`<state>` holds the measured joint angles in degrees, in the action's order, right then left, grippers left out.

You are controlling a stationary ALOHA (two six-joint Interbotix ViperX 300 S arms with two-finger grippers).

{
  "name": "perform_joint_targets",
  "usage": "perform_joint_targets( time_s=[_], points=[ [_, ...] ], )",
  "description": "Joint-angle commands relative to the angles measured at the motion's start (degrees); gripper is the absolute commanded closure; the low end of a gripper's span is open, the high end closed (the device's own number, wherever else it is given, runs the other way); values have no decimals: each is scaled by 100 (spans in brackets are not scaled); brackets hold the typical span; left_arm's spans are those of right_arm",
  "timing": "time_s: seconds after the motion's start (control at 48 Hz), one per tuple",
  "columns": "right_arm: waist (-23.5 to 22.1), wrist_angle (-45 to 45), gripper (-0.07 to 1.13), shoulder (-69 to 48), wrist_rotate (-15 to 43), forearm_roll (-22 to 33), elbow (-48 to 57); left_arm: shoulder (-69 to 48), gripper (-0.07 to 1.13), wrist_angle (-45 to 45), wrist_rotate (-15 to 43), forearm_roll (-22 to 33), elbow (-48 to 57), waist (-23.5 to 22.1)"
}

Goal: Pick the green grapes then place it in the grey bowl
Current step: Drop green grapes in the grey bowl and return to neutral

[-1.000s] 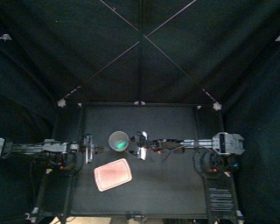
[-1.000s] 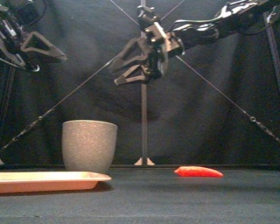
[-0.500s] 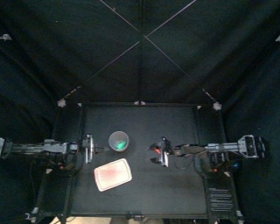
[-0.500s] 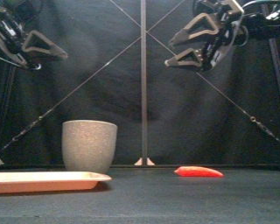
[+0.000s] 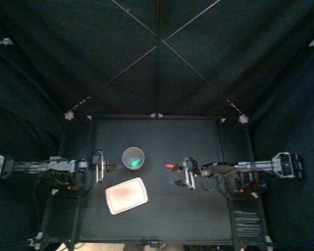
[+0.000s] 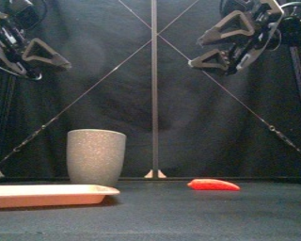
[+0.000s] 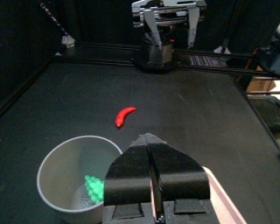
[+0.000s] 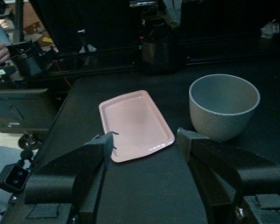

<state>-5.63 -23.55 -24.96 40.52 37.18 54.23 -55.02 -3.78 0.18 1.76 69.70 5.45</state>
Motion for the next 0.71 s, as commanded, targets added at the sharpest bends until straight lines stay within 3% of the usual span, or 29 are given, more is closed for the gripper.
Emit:
perform_joint_targets(
  time_s=[0.021,0.708],
  points=[
    [-18,-44,12,-97,9,-9,-44,0,96,-53,0,9,-88,26],
    [-53,-35,12,-97,35,-26,62,0,96,-53,0,9,-88,70]
  ],
)
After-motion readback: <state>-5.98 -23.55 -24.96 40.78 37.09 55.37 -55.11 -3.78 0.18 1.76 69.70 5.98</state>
